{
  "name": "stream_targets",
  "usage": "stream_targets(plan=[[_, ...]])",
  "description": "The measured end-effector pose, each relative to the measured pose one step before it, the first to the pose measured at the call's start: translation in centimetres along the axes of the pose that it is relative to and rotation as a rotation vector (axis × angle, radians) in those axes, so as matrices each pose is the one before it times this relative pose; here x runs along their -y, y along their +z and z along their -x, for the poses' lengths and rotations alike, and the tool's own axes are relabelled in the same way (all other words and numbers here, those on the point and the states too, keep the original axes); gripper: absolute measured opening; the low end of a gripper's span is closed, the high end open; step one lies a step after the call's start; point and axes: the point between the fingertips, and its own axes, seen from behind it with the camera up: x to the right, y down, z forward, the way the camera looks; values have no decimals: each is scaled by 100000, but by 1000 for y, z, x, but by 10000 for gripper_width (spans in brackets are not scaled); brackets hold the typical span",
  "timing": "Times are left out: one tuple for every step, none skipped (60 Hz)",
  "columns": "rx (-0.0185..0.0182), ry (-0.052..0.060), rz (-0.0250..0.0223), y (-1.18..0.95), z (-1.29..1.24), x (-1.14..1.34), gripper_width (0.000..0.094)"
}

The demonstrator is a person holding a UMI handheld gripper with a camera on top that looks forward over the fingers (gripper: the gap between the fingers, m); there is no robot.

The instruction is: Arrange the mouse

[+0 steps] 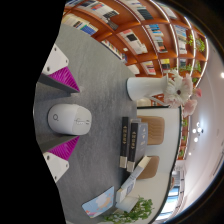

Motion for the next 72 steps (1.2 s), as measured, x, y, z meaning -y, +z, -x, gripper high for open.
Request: stream_targets(plan=[[17, -388, 177, 181, 9, 71, 843], [70, -445, 141, 147, 30, 76, 843], [71, -489, 269, 117, 42, 29, 842], [47, -549, 285, 6, 165, 26, 840], [113, -452, 193, 20, 104, 52, 835], [247, -84, 220, 36, 66, 35, 822], [153, 186, 349, 33, 50, 6, 810], [-162, 98, 332, 39, -39, 25, 795], [-395, -69, 453, 36, -104, 7, 774], [-195, 11, 449, 29, -62, 2, 749], [102, 239, 535, 42, -16, -9, 720], [-77, 233, 470, 36, -72, 15, 686], [-419, 227, 418, 100, -213, 7, 644], [-555, 291, 623, 37, -239, -21, 592], [-164, 392, 481, 27, -94, 11, 512], [436, 398, 684, 19, 13, -42, 511], [368, 78, 695, 6, -1, -24, 510], [334, -187, 845, 5, 6, -76, 507], [222, -199, 948, -8, 10, -77, 497], [49, -70, 974, 6, -45, -57, 487], [86, -9, 1160, -1, -12, -57, 480], [5, -340, 1008, 13, -12, -14, 465], [48, -408, 1639, 30, -85, -99, 453], [98, -189, 1188, 2, 4, -28, 436], [112, 226, 790, -4, -22, 67, 418], [16, 304, 742, 52, -16, 7, 397], [-1, 200, 615, 26, -28, 1, 393], [209, 156, 402, 26, 6, 41, 371], [148, -65, 387, 47, -39, 33, 364], [418, 168, 476, 15, 8, 18, 340], [611, 153, 396, 21, 2, 110, 339], [676, 294, 685, -22, -12, -30, 339], [581, 434, 459, -35, -33, 154, 339], [378, 517, 328, -16, -79, 103, 339], [144, 103, 779, -52, -130, 22, 339], [59, -683, 852, -67, -195, 24, 340], [76, -1127, 540, -133, -235, 85, 340], [154, -766, 405, -164, -231, 142, 340], [434, -247, -6, -337, -195, 249, 340], [769, -392, -542, -382, -115, 365, 339], [1023, -190, -1071, -442, -144, 567, 339], [1016, -126, -1345, -507, -224, 686, 339], [785, -323, -1713, -585, -348, 832, 340], [186, -506, -1827, -652, -519, 919, 340], [-378, -626, -1744, -817, -683, 1016, 339], [-522, -766, -1793, -734, -763, 1001, 340], [-64, -845, -1819, -775, -712, 1036, 339], [429, -511, -1454, -621, -514, 1186, 340], [369, -418, -1830, -865, -800, 901, 341], [-71, -605, -2216, -804, -848, 1145, 341], [-414, -861, -2373, -788, -989, 1188, 341], [-528, -907, -2137, -762, -1017, 1148, 340], [-504, -697, -1825, -706, -1023, 1169, 341], [-440, -301, -1629, -689, -1083, 1013, 340], [-358, -145, -1765, -663, -1084, 1004, 340], [-301, -126, -2071, -576, -976, 1092, 340], [-340, -140, -1755, -562, -1275, 1119, 340], [-651, -199, -1994, -520, -1226, 997, 339], [-805, -276, -1807, -519, -1264, 919, 339], [-757, -305, -1436, -467, -1271, 809, 339], [-569, -365, -1185, -390, -1274, 715, 339], [-539, -465, -1325, -402, -1109, 562, 339], [-575, -487, -1266, -495, -1241, 587, 339], [-674, -453, -901, -146, -1268, 796, 339], [-1060, -565, -1158, -279, -1333, 561, 339], [-1081, -617, -1059, -203, -1313, 435, 339], [-958, -559, -830, -201, -1303, 338, 338], [-699, -384, -669, -118, -1206, 268, 337], [-599, -60, -485, -83, -1148, 183, 337], [-745, 281, -326, -37, -1172, 86, 337], [-835, 352, -336, -32, -1155, 38, 337], [-919, 179, -924, -188, -1067, -314, 337]])
